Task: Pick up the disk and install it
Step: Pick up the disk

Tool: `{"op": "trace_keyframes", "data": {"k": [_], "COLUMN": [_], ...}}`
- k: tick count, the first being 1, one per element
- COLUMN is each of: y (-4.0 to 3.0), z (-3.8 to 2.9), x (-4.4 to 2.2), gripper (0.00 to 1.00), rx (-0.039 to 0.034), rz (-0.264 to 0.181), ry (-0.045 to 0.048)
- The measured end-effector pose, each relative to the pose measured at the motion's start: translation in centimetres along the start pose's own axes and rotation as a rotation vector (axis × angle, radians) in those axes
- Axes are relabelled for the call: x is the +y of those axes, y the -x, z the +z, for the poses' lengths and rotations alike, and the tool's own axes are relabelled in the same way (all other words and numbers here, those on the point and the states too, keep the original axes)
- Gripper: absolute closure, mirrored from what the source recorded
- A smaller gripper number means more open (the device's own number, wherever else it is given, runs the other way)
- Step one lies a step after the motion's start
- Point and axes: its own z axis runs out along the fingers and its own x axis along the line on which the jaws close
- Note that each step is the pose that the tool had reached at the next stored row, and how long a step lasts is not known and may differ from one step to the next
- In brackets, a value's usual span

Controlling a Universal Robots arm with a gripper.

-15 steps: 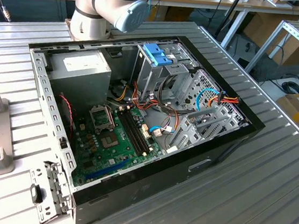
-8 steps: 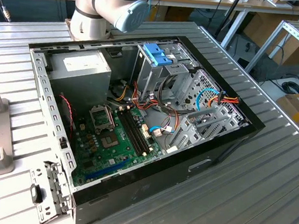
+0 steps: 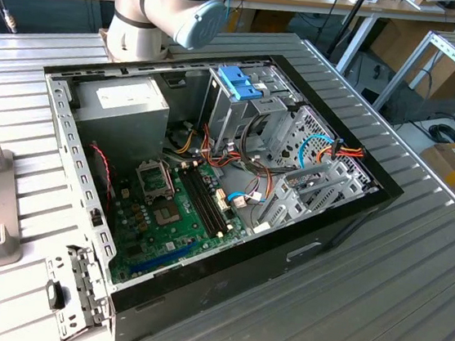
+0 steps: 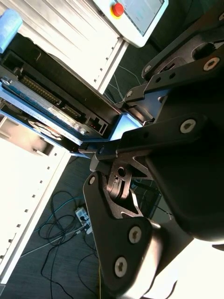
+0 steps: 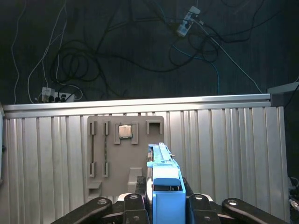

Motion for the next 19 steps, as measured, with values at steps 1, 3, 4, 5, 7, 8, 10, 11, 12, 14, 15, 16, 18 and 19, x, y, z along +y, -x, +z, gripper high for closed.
{"op": "trace_keyframes", "data": {"k": [1, 3, 4, 5, 7, 8, 10, 11, 12, 14, 15, 16, 18, 19], "y": [0.00, 0.00, 0.01, 0.01, 0.01, 0.01, 0.01, 0.01, 0.02, 0.02, 0.02, 0.02, 0.02, 0.02], "z": [0.00, -0.01, -0.01, -0.01, -0.01, -0.01, -0.01, -0.01, -0.01, -0.02, -0.02, -0.02, -0.01, -0.02], "x": [-0.02, -0.09, -0.12, -0.14, -0.18, -0.20, -0.24, -0.27, -0.29, -0.35, -0.37, -0.39, -0.43, -0.46], "gripper": [0.63, 0.63, 0.63, 0.63, 0.63, 0.63, 0.63, 0.63, 0.63, 0.63, 0.63, 0.63, 0.63, 0.63], "rx": [0.0000, 0.0000, 0.0000, 0.0000, 0.0000, 0.0000, 0.0000, 0.0000, 0.0000, 0.0000, 0.0000, 0.0000, -0.0001, 0.0000], "rz": [0.000, 0.000, 0.000, 0.000, 0.000, 0.000, 0.000, 0.000, 0.000, 0.000, 0.000, 0.000, 0.000, 0.000], "ry": [0.0000, 0.0000, 0.0000, 0.0000, 0.0000, 0.0000, 0.0001, 0.0000, 0.0000, 0.0001, 0.0000, 0.0001, -0.0001, 0.0000]}}
